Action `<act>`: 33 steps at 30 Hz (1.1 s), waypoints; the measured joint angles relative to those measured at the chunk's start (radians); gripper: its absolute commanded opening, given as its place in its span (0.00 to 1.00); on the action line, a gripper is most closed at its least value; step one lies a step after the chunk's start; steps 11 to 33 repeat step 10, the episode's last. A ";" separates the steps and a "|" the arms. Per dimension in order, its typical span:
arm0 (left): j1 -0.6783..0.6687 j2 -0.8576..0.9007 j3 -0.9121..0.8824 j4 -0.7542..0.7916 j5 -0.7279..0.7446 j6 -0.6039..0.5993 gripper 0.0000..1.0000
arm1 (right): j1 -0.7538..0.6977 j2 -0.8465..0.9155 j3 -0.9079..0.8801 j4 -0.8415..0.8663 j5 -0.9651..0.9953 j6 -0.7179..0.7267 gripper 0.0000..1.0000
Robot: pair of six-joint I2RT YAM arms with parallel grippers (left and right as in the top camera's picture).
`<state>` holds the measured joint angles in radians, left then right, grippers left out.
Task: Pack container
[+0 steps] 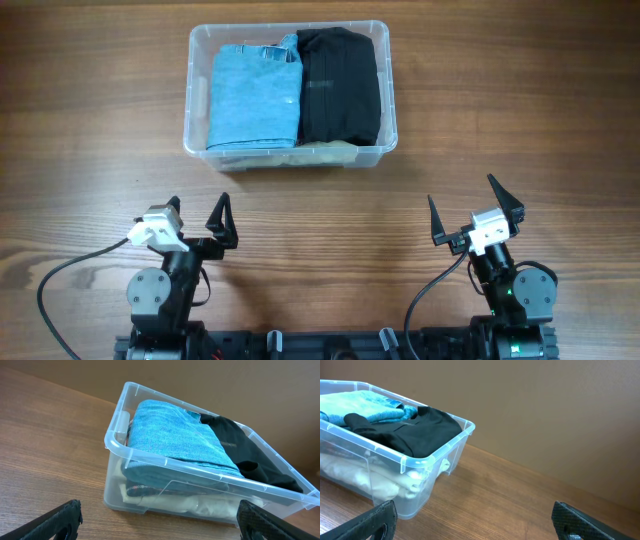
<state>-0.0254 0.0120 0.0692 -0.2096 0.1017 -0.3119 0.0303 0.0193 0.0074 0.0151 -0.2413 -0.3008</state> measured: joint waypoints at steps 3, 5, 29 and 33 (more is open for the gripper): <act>0.000 0.000 0.000 0.000 0.000 0.000 1.00 | 0.000 0.000 0.000 0.000 0.000 0.000 1.00; 0.000 0.000 0.000 0.000 0.000 0.000 1.00 | 0.000 0.000 0.000 0.000 0.000 0.000 1.00; 0.000 0.000 0.000 0.000 0.000 0.000 1.00 | 0.000 0.000 0.000 0.000 0.000 0.000 1.00; 0.000 0.000 0.000 0.000 0.000 0.000 1.00 | 0.000 0.000 0.000 0.000 0.000 0.000 1.00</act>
